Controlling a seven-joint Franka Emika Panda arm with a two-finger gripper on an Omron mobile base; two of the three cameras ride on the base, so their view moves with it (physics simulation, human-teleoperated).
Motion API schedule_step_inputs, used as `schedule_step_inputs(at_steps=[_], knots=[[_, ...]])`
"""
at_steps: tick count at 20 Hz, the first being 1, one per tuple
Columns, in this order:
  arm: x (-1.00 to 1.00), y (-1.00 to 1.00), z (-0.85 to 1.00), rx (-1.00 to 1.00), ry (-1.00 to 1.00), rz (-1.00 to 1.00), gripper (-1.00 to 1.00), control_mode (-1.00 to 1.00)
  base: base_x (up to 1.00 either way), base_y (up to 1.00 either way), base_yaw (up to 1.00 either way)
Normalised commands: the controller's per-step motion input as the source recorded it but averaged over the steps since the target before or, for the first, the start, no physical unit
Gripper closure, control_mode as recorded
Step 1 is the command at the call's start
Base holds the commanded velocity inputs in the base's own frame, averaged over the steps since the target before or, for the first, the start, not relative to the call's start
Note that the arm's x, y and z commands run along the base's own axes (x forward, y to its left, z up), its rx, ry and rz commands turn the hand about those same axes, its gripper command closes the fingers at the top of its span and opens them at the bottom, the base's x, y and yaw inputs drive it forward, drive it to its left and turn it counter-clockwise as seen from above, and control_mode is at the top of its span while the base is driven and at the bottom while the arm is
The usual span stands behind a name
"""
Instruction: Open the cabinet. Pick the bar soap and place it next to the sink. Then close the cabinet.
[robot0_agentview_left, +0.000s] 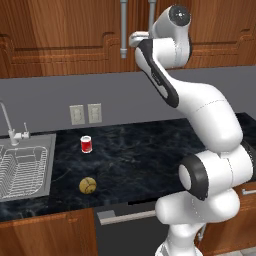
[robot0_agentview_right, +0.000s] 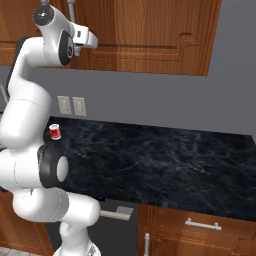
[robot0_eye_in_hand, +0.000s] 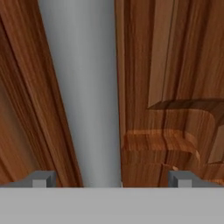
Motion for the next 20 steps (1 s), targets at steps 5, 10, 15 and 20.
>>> schedule_step_inputs(at_steps=[5,10,15,20], knots=[[0.01,0.0,0.0,0.0,0.0,0.0,-1.0,-1.0,0.0,0.0,0.0],[0.0,0.0,0.0,0.0,0.0,0.0,1.0,-1.0,0.0,0.0,0.0],[0.0,0.0,0.0,0.0,0.0,0.0,1.0,-1.0,0.0,0.0,0.0],[0.01,-0.03,0.0,0.0,0.0,0.0,1.0,-1.0,0.0,0.0,0.0]])
